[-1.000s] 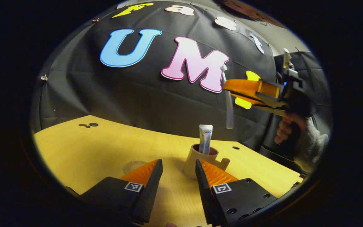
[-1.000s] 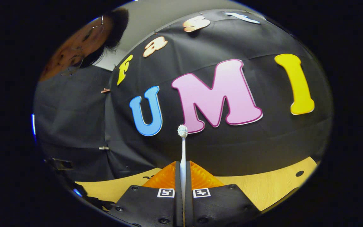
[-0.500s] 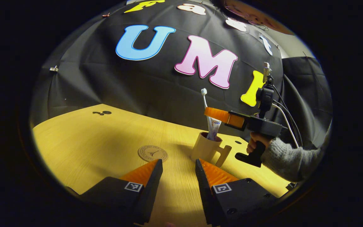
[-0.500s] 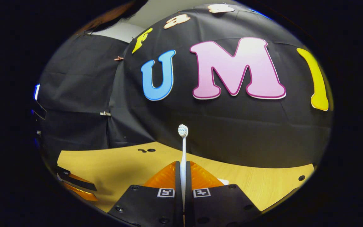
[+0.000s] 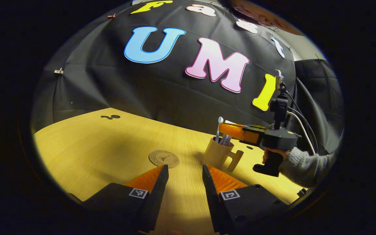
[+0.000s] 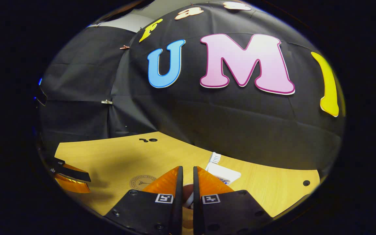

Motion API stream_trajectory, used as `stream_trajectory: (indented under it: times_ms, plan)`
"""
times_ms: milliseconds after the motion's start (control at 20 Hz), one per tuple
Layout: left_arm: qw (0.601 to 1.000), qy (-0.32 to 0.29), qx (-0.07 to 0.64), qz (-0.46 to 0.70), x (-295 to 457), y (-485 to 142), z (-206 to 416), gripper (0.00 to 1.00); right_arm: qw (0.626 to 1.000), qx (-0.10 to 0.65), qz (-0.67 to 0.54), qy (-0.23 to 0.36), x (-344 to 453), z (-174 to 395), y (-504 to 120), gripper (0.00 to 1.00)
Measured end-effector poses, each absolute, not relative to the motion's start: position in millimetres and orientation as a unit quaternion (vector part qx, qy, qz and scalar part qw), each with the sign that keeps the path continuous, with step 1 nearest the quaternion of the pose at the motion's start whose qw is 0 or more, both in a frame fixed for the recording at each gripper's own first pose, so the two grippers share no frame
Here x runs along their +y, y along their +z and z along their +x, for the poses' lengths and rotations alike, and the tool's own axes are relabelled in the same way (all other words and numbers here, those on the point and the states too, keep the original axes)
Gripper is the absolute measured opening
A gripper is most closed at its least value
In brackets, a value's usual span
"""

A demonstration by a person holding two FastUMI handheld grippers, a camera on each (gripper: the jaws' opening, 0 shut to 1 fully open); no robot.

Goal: Put the toothbrush and toothpaste on the desktop into the cup, then pick up the cup and place it on the coaster on the desktop.

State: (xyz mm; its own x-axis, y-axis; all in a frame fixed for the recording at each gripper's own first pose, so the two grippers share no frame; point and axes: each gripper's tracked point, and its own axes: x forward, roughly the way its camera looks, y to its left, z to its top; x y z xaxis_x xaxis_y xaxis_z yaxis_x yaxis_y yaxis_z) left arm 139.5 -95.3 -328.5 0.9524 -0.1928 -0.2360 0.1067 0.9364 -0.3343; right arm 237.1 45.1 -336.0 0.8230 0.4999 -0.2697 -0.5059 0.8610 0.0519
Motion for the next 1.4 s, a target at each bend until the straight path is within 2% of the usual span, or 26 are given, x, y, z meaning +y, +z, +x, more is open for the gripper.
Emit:
stream_trajectory:
  times_ms: [150,350,450,500,550,650,750,850,1400]
  plan:
    - [0.975,-0.082,0.134,-0.155,-91,-326,134,0.66,0.951,0.164,-0.002,0.262,31,217,-314,0.28]
    - [0.976,-0.098,0.135,-0.142,-83,-323,122,0.66,0.919,0.296,-0.027,0.258,6,181,-326,0.48]
    - [0.976,-0.105,0.136,-0.137,-78,-324,115,0.66,0.888,0.381,-0.042,0.253,2,165,-345,0.48]
    - [0.975,-0.108,0.136,-0.135,-74,-323,113,0.66,0.876,0.410,-0.049,0.251,3,162,-351,0.52]
    - [0.975,-0.110,0.136,-0.134,-71,-323,108,0.66,0.867,0.428,-0.063,0.247,-2,161,-356,0.49]
    - [0.976,-0.111,0.135,-0.133,-62,-326,103,0.66,0.847,0.464,-0.084,0.247,-6,151,-365,0.54]
    - [0.976,-0.105,0.136,-0.133,-51,-328,99,0.66,0.823,0.502,-0.096,0.247,-8,148,-388,0.51]
    - [0.976,-0.099,0.137,-0.140,-40,-326,96,0.66,0.802,0.538,-0.107,0.237,-10,151,-416,0.57]
    - [0.972,-0.060,0.142,-0.176,1,-342,91,0.66,0.755,0.610,-0.123,0.209,16,171,-471,0.57]
